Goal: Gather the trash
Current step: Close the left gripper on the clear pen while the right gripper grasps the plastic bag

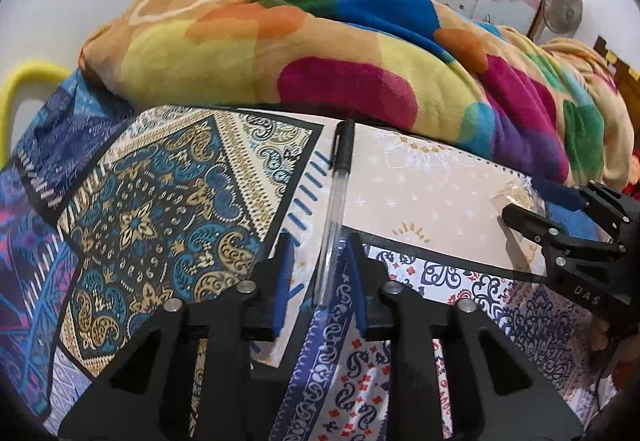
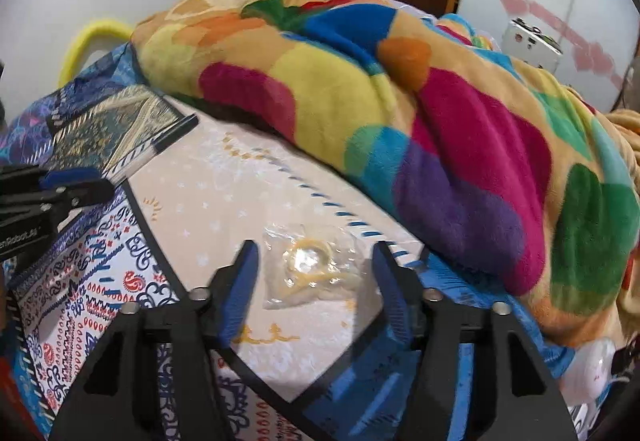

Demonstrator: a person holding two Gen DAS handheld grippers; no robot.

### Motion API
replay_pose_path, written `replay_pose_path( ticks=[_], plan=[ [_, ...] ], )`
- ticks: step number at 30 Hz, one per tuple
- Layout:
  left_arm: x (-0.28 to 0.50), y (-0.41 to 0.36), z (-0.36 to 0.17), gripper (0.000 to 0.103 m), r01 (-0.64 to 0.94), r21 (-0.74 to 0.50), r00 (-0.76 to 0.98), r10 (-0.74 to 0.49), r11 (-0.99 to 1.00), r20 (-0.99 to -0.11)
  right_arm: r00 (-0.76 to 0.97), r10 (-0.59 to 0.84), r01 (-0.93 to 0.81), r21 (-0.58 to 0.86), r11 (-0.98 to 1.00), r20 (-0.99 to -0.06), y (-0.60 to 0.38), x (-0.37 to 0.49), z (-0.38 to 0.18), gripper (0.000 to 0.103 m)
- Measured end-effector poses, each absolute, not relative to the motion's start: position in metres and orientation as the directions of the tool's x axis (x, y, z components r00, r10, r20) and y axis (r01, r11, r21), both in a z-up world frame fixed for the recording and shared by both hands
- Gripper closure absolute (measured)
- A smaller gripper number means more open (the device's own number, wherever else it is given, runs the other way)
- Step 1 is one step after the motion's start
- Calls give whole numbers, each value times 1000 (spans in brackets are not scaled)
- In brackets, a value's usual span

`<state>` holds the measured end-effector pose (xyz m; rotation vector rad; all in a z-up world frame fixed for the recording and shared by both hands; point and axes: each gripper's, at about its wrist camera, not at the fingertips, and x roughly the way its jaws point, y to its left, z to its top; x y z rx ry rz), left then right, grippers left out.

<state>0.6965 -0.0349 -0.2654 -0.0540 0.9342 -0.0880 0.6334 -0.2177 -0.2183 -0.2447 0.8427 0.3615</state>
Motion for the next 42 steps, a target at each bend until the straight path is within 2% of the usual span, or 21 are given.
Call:
replay_pose_path(
  ticks=[4, 11, 18, 25, 34, 42],
  plan=[
    [696, -43, -267, 95, 69, -46, 595, -79, 997, -800, 609, 230, -399, -43, 916, -759, -219, 630, -218, 67],
    [686, -48, -263, 96, 48, -32, 571, -53, 998, -819, 612, 229, -385, -33, 922, -758, -219, 619, -213, 68],
    [651, -50, -233, 96, 49, -42, 584, -63, 998, -810, 599, 242, -377, -2, 926, -763, -220, 598, -193, 68],
    [604, -40, -177, 96, 21, -69, 638, -66, 997, -767, 628, 256, -383, -6, 924, -735, -214, 563, -146, 68],
    [522, -13, -97, 96, -20, -77, 716, -40, 997, -697, 689, 309, -426, -22, 904, -655, -194, 503, -71, 68],
    [445, 18, -62, 96, -86, -54, 729, 26, 995, -684, 716, 387, -494, -30, 869, -581, -165, 435, -24, 68]
  ],
)
